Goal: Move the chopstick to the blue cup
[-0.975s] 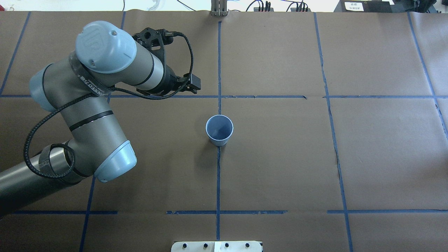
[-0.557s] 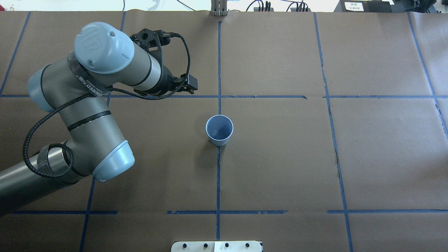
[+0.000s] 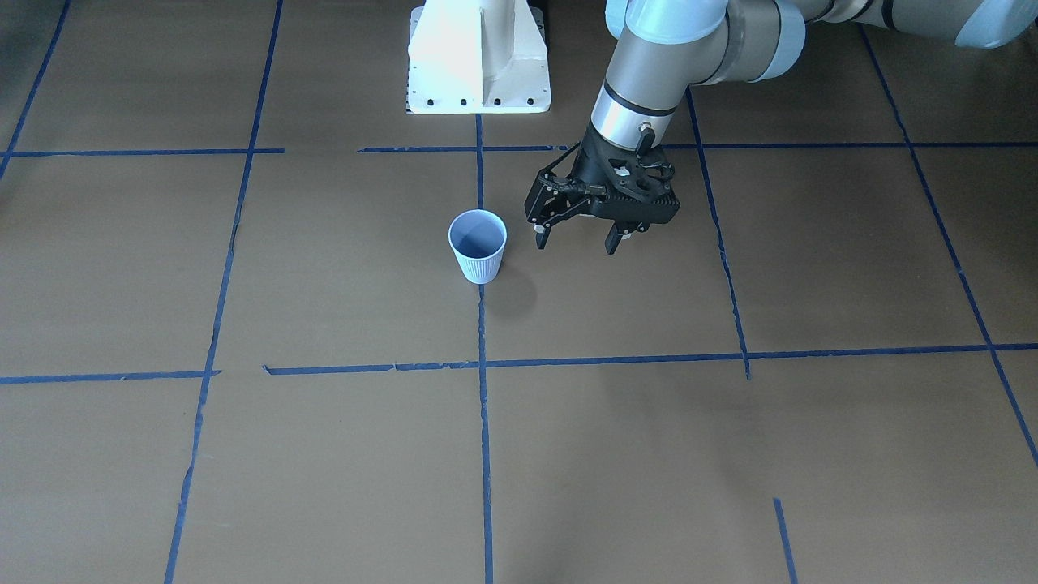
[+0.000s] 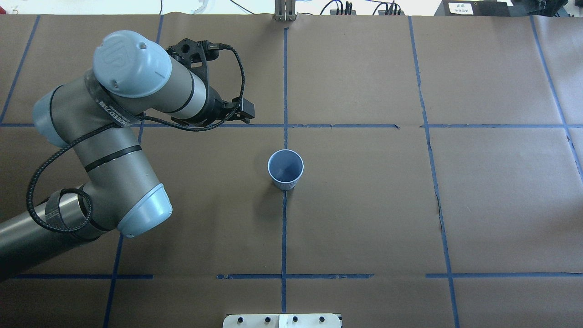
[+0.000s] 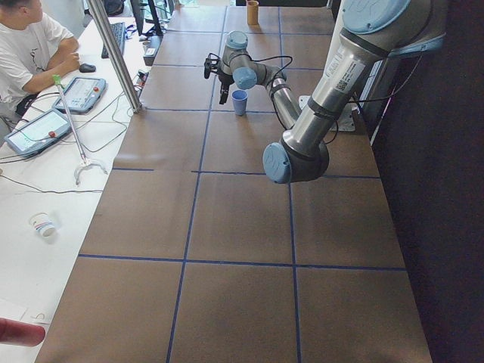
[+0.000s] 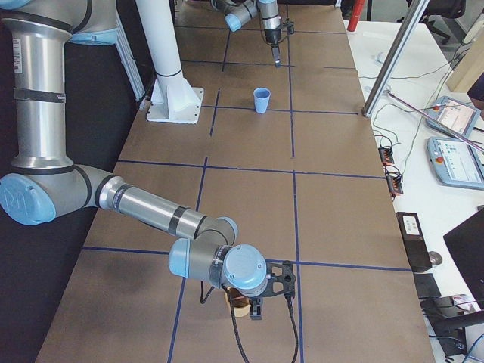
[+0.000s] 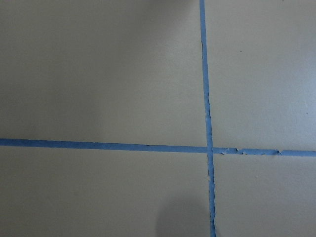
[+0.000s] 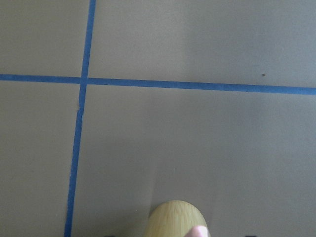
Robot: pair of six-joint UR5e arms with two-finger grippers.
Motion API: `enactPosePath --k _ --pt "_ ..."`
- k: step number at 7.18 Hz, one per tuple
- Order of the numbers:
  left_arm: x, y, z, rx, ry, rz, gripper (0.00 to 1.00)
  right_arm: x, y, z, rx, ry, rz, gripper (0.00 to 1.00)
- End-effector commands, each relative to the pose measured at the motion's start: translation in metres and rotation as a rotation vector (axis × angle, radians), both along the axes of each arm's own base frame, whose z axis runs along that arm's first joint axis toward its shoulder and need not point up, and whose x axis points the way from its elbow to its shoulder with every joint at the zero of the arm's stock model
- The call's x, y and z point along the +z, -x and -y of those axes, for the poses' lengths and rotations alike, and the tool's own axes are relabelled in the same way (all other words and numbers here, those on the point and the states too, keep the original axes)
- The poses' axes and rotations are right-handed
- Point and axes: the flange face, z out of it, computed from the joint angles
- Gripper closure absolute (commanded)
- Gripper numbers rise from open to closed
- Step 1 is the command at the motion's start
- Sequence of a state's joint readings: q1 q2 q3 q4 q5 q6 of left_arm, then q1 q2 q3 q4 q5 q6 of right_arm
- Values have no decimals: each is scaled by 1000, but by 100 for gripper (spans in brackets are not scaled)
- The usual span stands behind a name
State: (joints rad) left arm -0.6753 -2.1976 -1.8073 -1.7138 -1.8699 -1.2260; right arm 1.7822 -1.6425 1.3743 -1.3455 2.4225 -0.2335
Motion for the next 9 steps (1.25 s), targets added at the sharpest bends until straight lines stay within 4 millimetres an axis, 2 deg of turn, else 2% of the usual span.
enactPosePath --k 1,2,3,4,7,8,9 --pt "4 0 -1 1 1 4 0 3 1 0 0 7 4 35" --pt "4 0 -1 1 3 4 0 3 1 0 0 7 4 66" --pt "6 1 -1 1 4 6 0 3 1 0 -1 4 5 87" --pt "7 1 -1 1 4 8 0 2 1 1 -2 1 5 97" --pt "5 2 -2 1 2 3 0 -13 -2 9 -2 -76 -10 100" --pt "4 3 -2 0 3 2 0 -19 0 7 -2 -145 -13 100" --pt "3 2 -3 1 1 0 0 -36 -8 -3 18 -201 0 100"
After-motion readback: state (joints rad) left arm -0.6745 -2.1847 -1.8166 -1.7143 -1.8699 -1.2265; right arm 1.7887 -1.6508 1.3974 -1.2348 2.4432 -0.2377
